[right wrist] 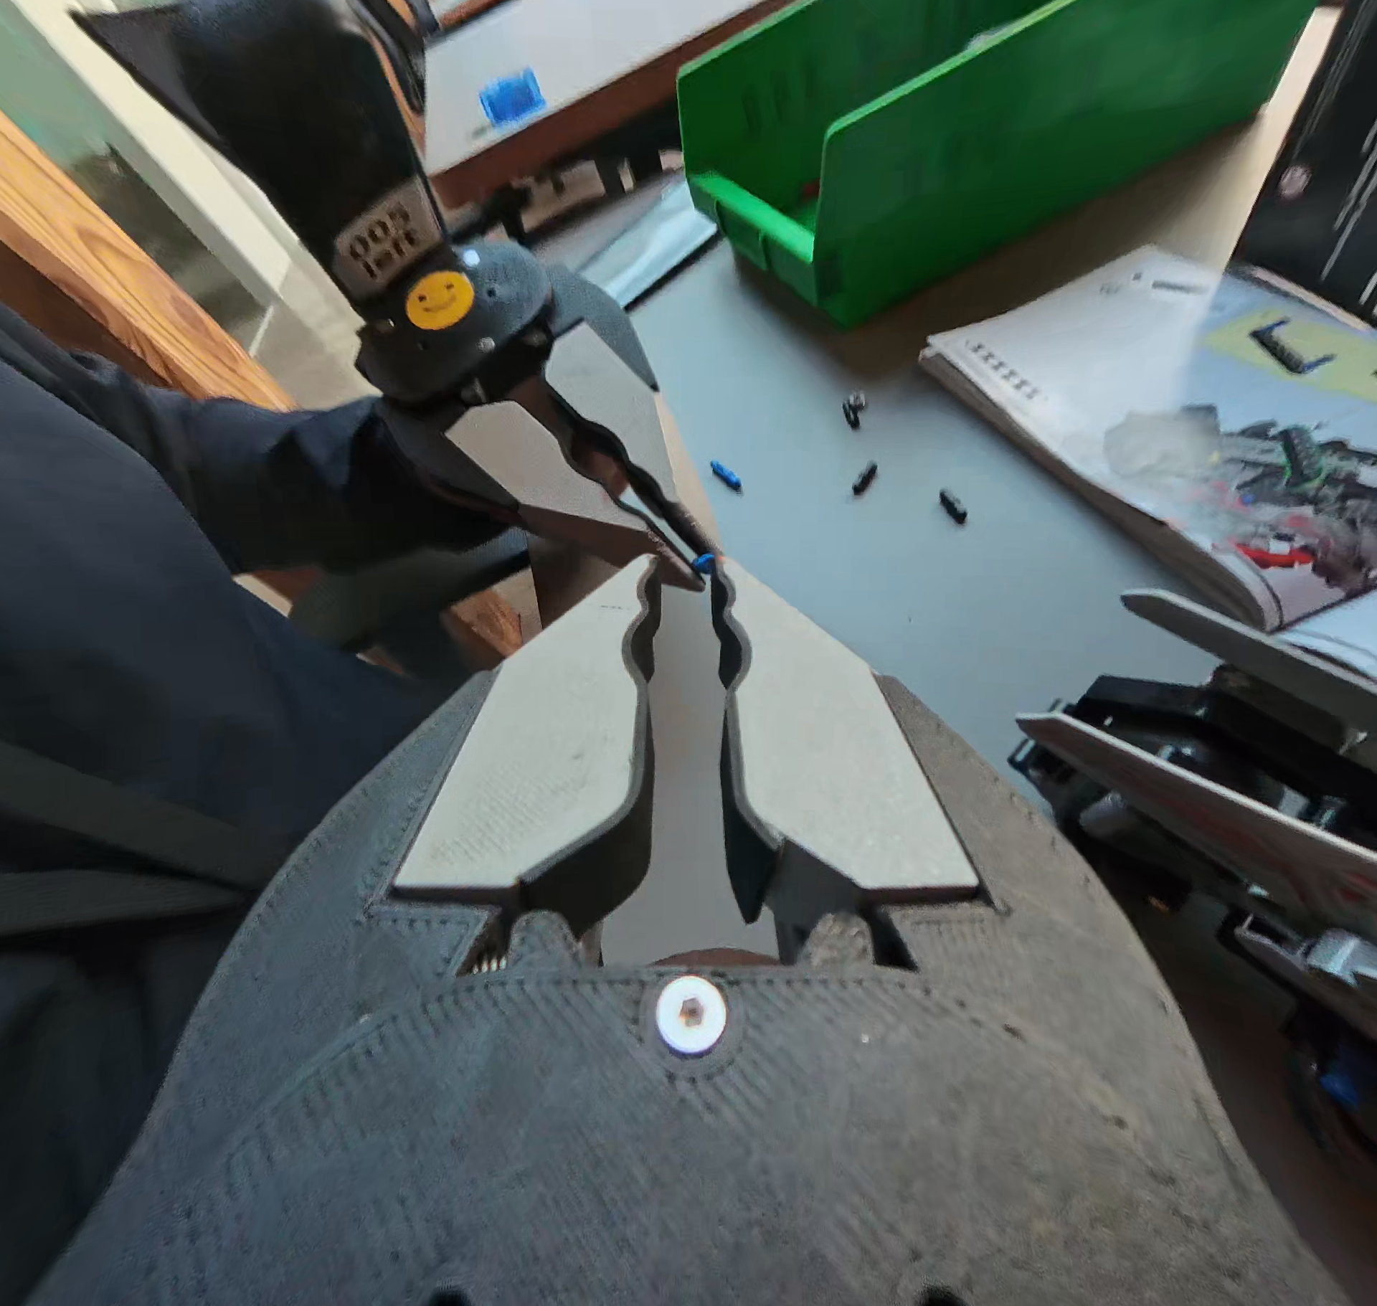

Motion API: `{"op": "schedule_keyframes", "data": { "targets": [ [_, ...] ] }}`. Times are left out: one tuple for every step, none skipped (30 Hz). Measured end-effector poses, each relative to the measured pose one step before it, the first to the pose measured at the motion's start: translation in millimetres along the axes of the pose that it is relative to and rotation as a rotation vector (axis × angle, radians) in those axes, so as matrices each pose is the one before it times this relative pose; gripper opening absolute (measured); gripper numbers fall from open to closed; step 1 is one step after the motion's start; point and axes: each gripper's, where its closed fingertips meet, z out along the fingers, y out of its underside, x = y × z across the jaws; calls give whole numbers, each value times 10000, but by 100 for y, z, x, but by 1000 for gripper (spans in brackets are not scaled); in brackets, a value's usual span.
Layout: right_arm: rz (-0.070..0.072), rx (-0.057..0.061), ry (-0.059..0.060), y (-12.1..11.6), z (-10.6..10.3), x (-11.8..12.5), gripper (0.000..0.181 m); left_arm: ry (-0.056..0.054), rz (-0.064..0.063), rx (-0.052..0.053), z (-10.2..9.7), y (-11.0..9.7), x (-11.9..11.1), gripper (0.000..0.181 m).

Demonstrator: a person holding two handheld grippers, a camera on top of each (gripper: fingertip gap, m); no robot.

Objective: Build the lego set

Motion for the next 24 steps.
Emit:
{"op": "schedule_keyframes", "data": {
  "targets": [
    [-78, 206, 89, -442, -41, 71, 10, 164, -346, 342, -142, -465, 148, 2],
    [-138, 93, 116, -267, 51, 115, 10, 125, -329, 353, -149, -531, 88, 1],
    [-149, -3, 81, -116, 112, 57, 10, 179, -272, 335, -145, -510, 203, 1],
    [-130, -13, 72, -83, 130, 4, 12, 140, -233, 268, -115, -427, 158, 2],
    [-128, 15, 2, -104, 150, -127, 13, 17, -147, 172, -90, -261, 11, 1],
    [-101, -40, -89, -35, 152, -262, 10, -2, -36, 107, -63, -151, 29, 1],
    [-99, -75, -68, -1, 133, -229, 6, -24, 6, 73, -33, -96, 42, 1],
    [-115, -12, -5, -82, 93, -141, 1, -83, 27, 5, -14, 15, -70, 1],
    [-74, -36, 51, -35, 114, -33, 1, -29, -8, -7, -32, 35, -33, 1],
    [-9, -80, 9, 26, 116, -15, 1, -6, -23, -21, -40, 88, -49, 2],
    [28, -67, -5, 20, 88, 22, 2, -17, -45, 7, -54, 62, -76, 2],
    [13, -44, -14, 22, 79, 7, 2, 20, -66, -3, -22, 67, -19, 1],
    [-7, -60, 5, 58, 82, 11, 2, -12, -26, -22, -23, 88, -42, 2],
    [-19, -41, 18, 31, 80, 18, 2, -44, 20, -29, -32, 74, -71, 2],
    [1, 3, -2, -34, 53, -11, 4, -3, 18, -54, -5, 81, -1, 2],
    [52, 52, -10, -92, 29, -9, 4, 44, 12, -21, -1, 52, 90, 2],
    [54, 55, -11, -101, 15, -10, 4, -16, 11, 15, -8, 0, 13, 1],
    [24, -2, -28, -1, 21, -33, 4, -22, 19, 1, -9, 16, -5, 1],
    [7, -50, 9, 65, 39, 4, 3, -32, 16, -36, -14, 61, -40, 2],
    [-11, -62, 26, 96, 41, 12, 3, -53, 20, -23, -21, 75, -76, 2],
    [-22, -68, 34, 59, 29, 1, 3, -1, -3, -6, 2, 59, 8, 2],
    [-40, -59, 29, 38, 25, -32, 3, 29, -49, -3, 1, 40, 38, 2],
    [-75, -94, 43, 97, 42, -12, 3, 21, -83, -46, 16, 94, 7, 2],
    [-88, -209, 41, 264, 124, 29, 3, 39, -112, -217, 0, 297, -12, 2]
  ]
}}
